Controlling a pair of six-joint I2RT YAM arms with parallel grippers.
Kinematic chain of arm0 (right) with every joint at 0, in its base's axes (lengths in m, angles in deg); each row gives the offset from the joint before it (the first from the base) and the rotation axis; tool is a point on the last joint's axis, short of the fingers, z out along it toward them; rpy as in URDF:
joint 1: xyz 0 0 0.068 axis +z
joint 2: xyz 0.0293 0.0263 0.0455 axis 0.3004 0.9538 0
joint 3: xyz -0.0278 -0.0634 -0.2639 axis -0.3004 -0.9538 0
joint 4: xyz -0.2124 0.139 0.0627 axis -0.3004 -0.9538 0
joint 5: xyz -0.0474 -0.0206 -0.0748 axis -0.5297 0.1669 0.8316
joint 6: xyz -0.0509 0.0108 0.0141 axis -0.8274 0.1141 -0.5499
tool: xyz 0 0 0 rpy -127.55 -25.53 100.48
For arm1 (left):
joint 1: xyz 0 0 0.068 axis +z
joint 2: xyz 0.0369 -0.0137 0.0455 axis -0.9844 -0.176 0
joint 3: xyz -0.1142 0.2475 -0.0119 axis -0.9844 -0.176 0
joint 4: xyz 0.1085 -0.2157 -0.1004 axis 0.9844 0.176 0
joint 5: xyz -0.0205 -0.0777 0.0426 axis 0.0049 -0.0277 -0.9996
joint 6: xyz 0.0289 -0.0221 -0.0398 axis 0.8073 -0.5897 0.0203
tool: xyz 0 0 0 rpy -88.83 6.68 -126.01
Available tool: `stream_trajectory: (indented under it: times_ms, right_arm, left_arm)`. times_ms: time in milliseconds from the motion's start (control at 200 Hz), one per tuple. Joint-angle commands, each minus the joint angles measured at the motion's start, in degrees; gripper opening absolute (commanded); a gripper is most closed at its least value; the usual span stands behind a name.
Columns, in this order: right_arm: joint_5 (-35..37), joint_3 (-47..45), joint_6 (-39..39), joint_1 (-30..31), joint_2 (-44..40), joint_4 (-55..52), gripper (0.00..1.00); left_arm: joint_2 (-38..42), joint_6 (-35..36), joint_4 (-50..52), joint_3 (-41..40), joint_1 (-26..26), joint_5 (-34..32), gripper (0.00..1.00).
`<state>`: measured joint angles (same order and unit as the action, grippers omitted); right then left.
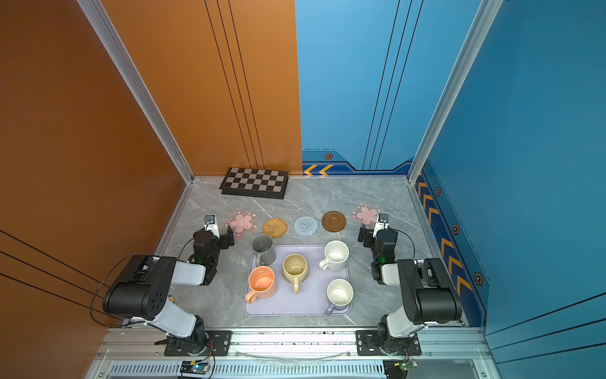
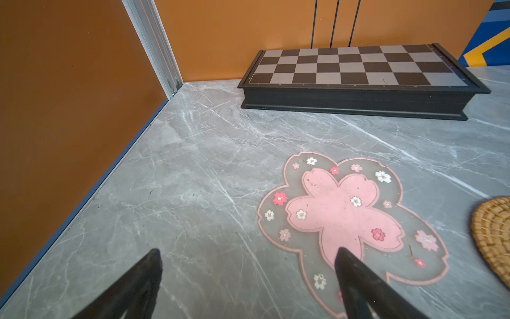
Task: Place cups on coasters
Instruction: Move the coaster to the top-right of the table.
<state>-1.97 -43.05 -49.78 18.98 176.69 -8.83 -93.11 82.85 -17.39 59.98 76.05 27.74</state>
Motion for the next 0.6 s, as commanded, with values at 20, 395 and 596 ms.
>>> stream_trajectory:
  times_ms: [20,395,596]
  right_arm:
    - [-0.56,0.97,-0.46,-0.31,0.28,-1.13,1.00]
    - [2.55,0.39,2.14,-1.33,-1.77,-1.51,1.00]
    - [4.09,1.79,1.99,-0.92,-8.35,-9.48,1.00]
  left_arm:
    - [0.36,-0.12,1.91,1.37,1.06,4.29,0.98]
    - [8.21,-0.72,18.78,7.10,2.18,5.76,0.98]
    - [18.52,-0.35,26.49,8.82,-0.90,-0.55,0.98]
